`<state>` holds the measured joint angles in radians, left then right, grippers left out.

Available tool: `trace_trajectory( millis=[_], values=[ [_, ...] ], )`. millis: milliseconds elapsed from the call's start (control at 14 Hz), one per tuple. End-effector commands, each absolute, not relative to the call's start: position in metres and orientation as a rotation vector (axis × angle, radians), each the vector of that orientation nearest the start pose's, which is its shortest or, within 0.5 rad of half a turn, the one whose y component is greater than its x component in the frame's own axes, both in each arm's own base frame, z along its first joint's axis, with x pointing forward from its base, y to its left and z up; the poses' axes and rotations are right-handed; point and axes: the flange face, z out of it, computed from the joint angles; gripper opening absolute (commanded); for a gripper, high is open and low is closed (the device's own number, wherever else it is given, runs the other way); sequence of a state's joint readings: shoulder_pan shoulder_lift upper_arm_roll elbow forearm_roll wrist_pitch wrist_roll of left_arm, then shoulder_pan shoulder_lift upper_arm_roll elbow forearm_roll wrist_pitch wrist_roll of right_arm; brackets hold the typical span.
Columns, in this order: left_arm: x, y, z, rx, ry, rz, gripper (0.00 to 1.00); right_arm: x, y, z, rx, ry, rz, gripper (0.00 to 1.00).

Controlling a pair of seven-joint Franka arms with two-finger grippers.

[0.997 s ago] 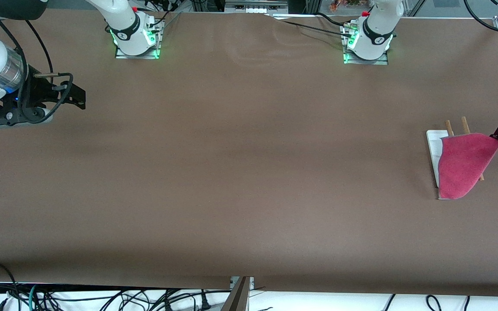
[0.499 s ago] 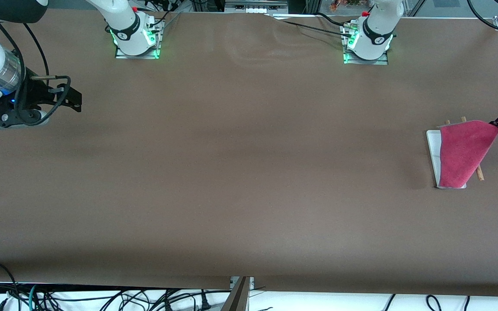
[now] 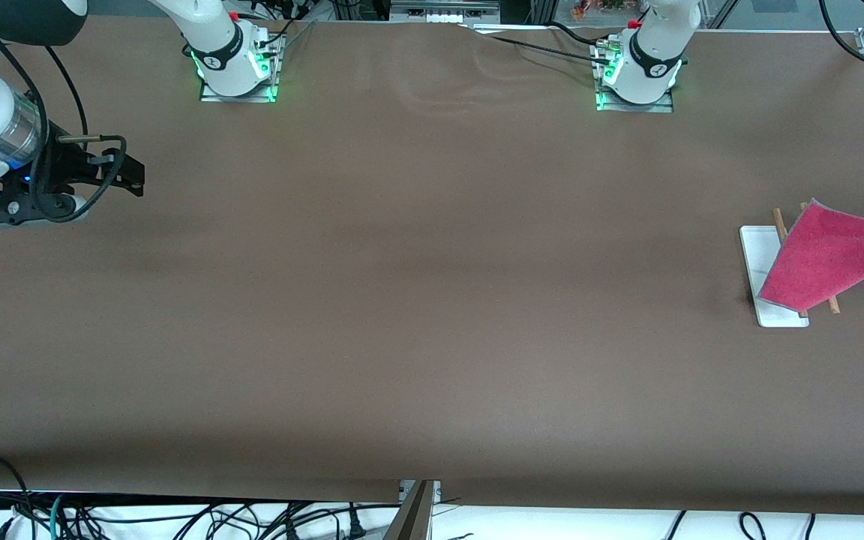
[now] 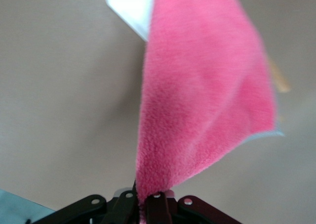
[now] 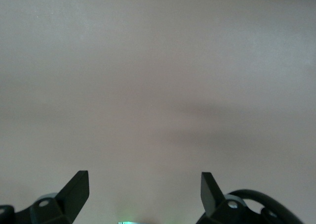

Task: Pass towel and hang on rack
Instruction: 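Lower the towel onto the dowels and open the left gripper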

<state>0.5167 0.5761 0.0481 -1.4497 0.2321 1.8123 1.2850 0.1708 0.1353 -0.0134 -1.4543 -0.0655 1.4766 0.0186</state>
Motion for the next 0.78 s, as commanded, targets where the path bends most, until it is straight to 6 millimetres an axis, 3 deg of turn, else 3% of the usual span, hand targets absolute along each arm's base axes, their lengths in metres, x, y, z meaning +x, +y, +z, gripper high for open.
trace_trajectory(
  millis=[0, 142, 285, 499, 712],
  values=[
    [0.586, 0.393, 0.318, -2.815, 1.253, 0.473, 0.00, 0.577, 0.086, 0.597, -3.223, -0.217, 0.135, 1.00],
    [0.588, 0.392, 0.319, -2.813, 1.251, 0.467, 0.00, 0.578, 0.086, 0.598, -3.220, -0.215, 0.113, 1.00],
    [0.587, 0.392, 0.311, -2.831, 1.252, 0.457, 0.99, 0.578, 0.087, 0.598, -3.223, -0.218, 0.118, 1.00],
    [0.593, 0.386, 0.317, -2.824, 1.248, 0.443, 1.00, 0.579, 0.081, 0.597, -3.217, -0.200, 0.127, 1.00],
    [0.610, 0.377, 0.347, -2.781, 1.258, 0.384, 1.00, 0.578, 0.083, 0.597, -3.215, -0.202, 0.127, 1.00]
  ],
)
